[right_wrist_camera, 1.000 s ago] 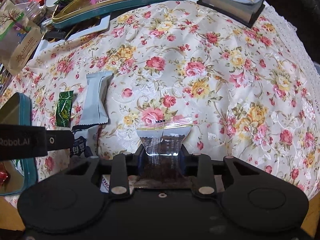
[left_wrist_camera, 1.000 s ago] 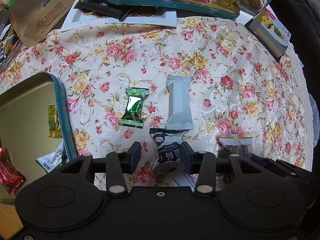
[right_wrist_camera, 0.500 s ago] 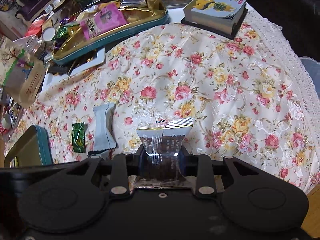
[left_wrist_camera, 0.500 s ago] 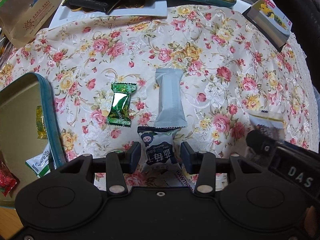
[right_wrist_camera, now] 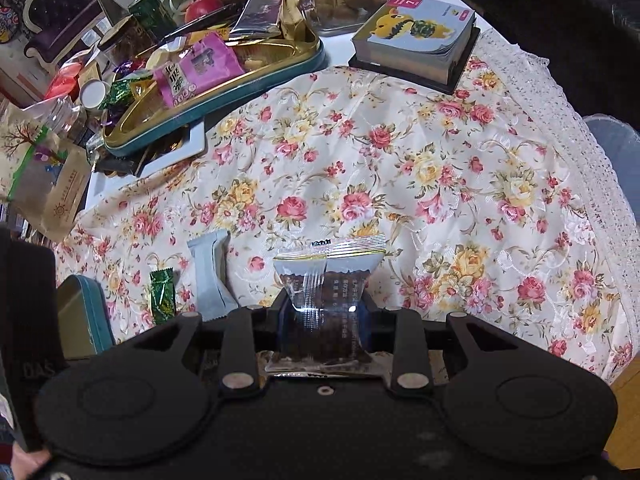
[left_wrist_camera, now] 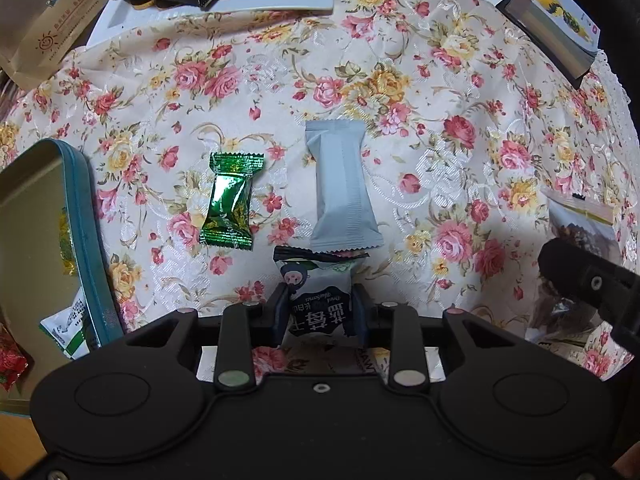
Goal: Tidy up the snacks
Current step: 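Lift and carry both held packets over the gold tin tray with both grippers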
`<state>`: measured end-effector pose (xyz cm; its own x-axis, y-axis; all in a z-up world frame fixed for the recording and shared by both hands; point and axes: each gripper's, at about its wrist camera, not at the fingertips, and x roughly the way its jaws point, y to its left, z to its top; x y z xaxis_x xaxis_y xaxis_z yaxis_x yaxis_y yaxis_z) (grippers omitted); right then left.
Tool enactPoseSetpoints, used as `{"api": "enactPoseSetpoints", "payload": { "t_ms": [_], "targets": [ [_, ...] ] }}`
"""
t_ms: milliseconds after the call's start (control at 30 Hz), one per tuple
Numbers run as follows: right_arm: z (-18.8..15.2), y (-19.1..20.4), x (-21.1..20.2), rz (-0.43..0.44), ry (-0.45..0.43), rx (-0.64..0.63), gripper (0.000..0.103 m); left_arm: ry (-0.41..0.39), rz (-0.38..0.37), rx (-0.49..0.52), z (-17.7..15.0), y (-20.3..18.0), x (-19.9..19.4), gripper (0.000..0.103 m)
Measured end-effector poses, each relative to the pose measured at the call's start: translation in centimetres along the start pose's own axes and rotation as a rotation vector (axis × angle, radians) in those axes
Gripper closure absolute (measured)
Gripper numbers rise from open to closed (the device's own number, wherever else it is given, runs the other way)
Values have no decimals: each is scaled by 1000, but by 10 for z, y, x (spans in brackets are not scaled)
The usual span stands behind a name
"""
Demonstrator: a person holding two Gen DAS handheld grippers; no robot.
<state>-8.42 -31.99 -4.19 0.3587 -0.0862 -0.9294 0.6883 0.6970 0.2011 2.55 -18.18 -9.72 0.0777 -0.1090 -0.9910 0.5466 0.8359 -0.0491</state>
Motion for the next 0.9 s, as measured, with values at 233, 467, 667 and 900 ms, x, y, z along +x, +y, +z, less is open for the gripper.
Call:
{"api": "enactPoseSetpoints", "payload": {
  "t_ms": [233,467,667,900],
  "targets": [
    [6,-3,-4,-12,-16,39,70,-75,5,-15,2,6,-33,63],
    [9,6,-2,-23,-18,45,70,-174,45,-39,4,26,-70,63],
    [6,30,1,-13,-19,6,70,-180,76,-130,6,64,-88,63],
    [-1,73,3,14,-28,-62,70,-151,141,-282,0,126,-102,63]
  ]
}}
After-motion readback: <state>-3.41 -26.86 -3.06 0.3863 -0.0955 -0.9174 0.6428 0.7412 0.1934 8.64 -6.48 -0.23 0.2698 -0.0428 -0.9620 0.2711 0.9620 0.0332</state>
